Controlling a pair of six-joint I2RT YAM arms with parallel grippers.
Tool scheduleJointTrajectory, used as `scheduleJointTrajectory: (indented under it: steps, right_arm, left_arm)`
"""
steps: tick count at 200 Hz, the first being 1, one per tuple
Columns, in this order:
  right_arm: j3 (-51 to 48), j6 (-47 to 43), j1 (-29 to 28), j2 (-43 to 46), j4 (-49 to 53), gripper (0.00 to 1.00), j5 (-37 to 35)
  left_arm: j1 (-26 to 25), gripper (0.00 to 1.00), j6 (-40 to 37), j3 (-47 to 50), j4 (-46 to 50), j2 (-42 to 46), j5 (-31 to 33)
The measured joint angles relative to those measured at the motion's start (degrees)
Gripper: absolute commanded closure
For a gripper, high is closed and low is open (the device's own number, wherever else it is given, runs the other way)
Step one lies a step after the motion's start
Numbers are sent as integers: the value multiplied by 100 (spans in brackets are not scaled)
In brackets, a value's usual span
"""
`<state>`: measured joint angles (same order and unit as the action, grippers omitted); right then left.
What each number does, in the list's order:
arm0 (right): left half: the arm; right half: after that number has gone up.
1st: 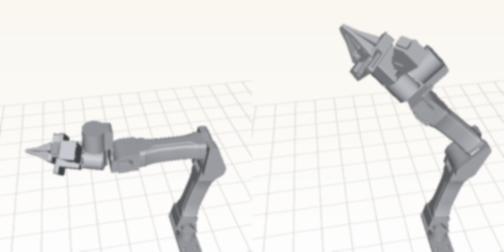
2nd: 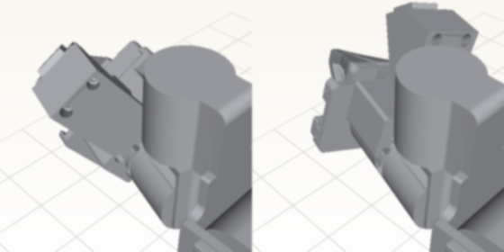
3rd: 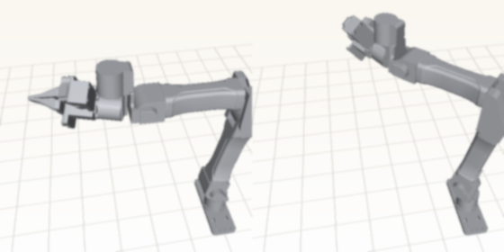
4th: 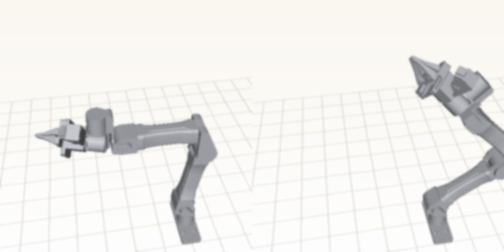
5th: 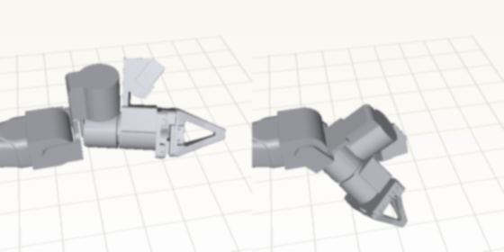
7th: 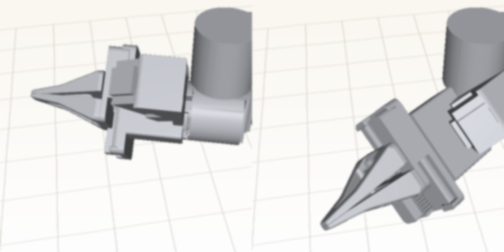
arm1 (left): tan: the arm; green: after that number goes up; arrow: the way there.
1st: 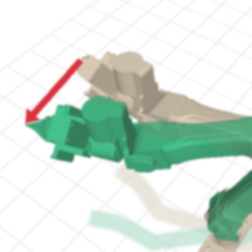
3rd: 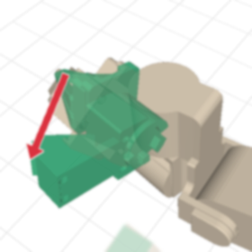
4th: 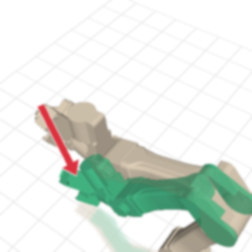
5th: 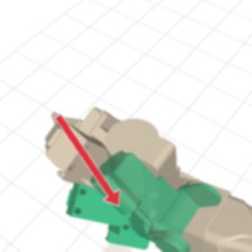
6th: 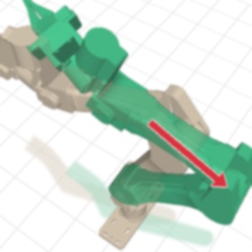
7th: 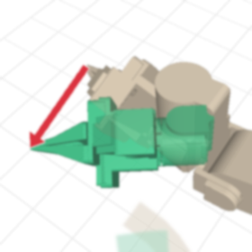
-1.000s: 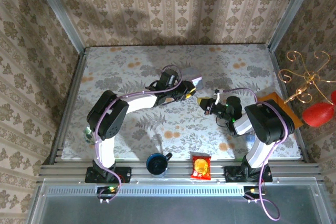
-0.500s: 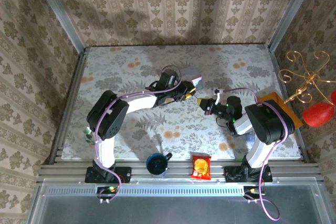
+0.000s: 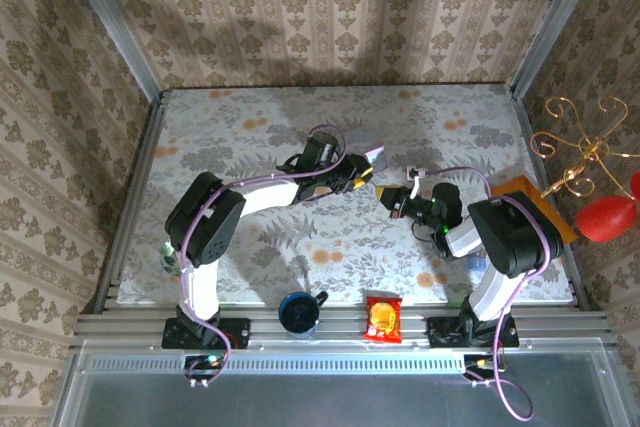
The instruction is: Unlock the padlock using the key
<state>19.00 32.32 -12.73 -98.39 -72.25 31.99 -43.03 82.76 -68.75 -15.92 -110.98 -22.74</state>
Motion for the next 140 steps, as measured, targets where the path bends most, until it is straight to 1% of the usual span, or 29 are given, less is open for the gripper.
scheduleJointTrajectory:
  steps: [140]
  right_arm:
    - [0, -2, 0, 92, 2, 100, -11]
  left_arm:
    - [0, 100, 20, 0, -35, -9, -2]
